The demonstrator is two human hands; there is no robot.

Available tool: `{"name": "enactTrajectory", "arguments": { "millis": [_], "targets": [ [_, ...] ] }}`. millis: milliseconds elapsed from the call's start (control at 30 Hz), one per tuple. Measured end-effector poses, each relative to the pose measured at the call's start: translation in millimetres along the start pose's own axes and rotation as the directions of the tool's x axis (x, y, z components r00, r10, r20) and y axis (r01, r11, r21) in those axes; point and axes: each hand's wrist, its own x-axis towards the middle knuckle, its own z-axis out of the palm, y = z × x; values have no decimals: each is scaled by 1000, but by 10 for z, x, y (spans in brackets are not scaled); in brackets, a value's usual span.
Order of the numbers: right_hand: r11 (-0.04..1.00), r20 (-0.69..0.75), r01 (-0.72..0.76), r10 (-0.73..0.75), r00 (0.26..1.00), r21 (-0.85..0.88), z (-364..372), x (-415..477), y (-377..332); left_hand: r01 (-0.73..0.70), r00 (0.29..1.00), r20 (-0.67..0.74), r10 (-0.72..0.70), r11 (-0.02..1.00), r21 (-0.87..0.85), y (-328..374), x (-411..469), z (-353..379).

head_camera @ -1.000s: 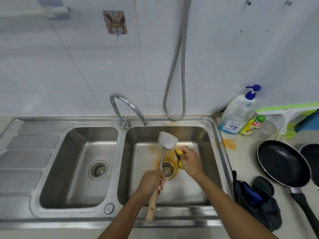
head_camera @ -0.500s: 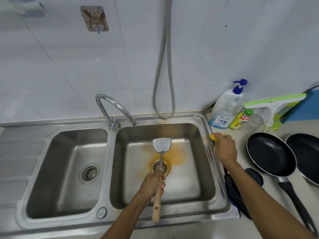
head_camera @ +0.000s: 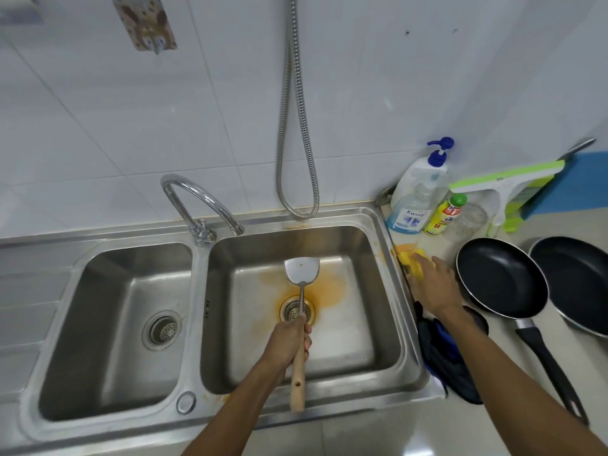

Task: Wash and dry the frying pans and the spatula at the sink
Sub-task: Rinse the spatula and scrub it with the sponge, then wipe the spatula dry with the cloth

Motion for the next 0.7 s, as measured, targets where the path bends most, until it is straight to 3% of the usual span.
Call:
{"name": "enactTrajectory", "arguments": {
  "millis": [233, 333, 433, 500, 700],
  "targets": [
    [999, -170, -44, 41, 985, -13, 3, -921, 315, -15, 1000, -6, 15, 1000, -9, -52, -58, -89],
    [980, -83, -169, 161, 983, -104, 79, -1290, 465, -26, 1000, -6, 26, 999, -19, -120, -66, -148],
    [970, 38, -232, 235, 971, -65, 130, -1431, 540, -26, 1000, -2, 26, 1000, -13, -187, -81, -202],
    [976, 81, -214, 218, 973, -51, 134, -1466, 525, -23, 1000, 6, 23, 1000, -8, -227, -108, -234],
    [992, 24, -99, 101, 995, -74, 217, -1541, 417, -54, 998, 14, 54, 998, 21, -295, -192, -296]
  ]
}}
